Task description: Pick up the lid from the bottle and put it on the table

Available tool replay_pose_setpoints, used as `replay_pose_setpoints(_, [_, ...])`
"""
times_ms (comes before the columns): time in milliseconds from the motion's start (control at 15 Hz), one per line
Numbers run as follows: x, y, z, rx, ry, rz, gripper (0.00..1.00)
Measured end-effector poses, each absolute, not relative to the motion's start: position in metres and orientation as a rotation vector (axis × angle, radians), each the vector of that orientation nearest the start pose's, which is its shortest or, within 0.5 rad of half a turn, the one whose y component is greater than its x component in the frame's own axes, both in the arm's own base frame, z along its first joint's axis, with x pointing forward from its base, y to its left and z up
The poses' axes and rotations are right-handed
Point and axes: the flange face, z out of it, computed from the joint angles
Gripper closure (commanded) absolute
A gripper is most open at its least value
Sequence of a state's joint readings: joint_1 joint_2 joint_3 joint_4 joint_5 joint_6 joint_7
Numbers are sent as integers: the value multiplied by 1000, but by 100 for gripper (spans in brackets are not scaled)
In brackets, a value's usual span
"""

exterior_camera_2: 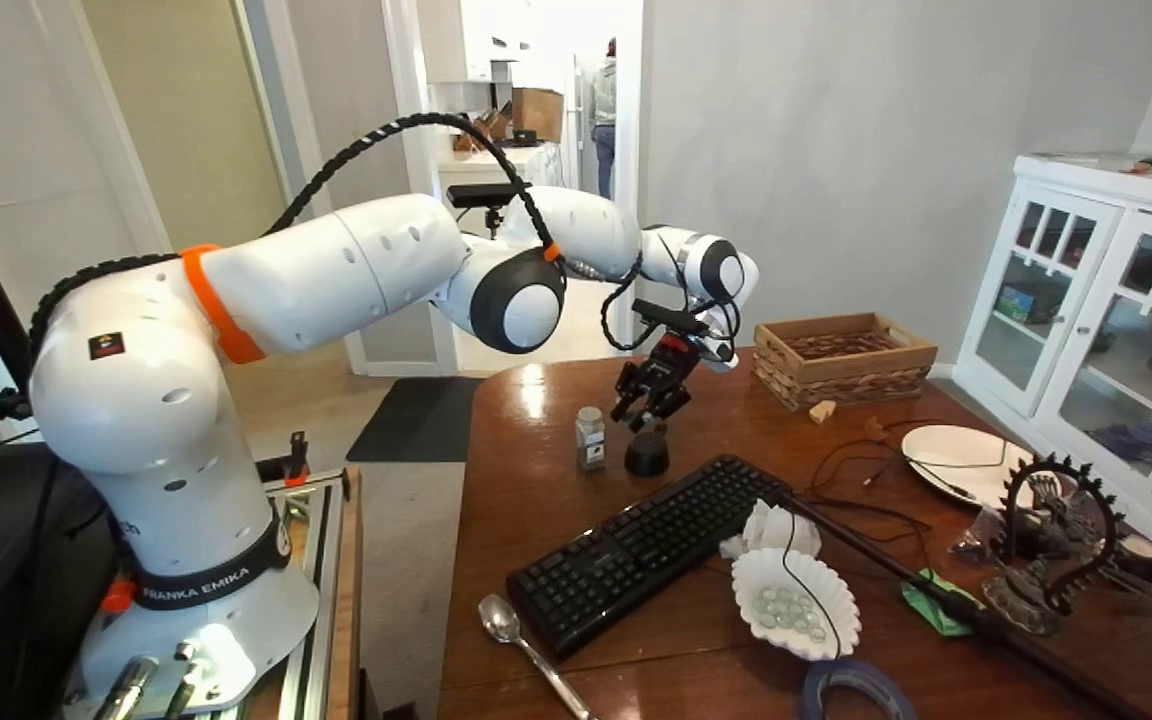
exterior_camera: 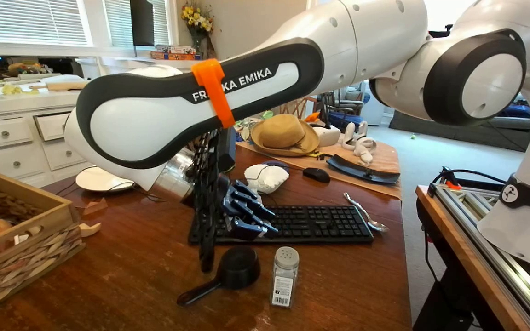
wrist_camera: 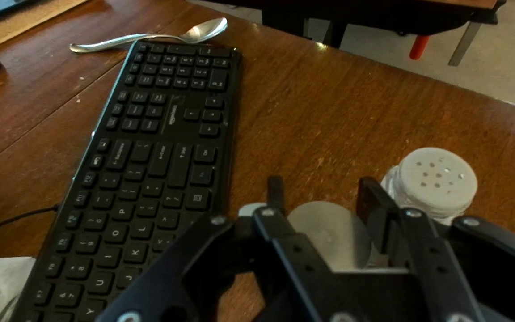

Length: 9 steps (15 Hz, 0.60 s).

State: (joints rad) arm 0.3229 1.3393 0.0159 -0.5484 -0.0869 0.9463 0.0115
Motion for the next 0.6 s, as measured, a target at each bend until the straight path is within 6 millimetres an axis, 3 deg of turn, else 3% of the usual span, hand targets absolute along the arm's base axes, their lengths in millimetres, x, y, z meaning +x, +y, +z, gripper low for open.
replay_pose_setpoints(333, [659, 205, 149, -3050, -453, 1411, 80])
replay_pose_setpoints(600, [663, 200, 144, -3012, -545, 1381, 80])
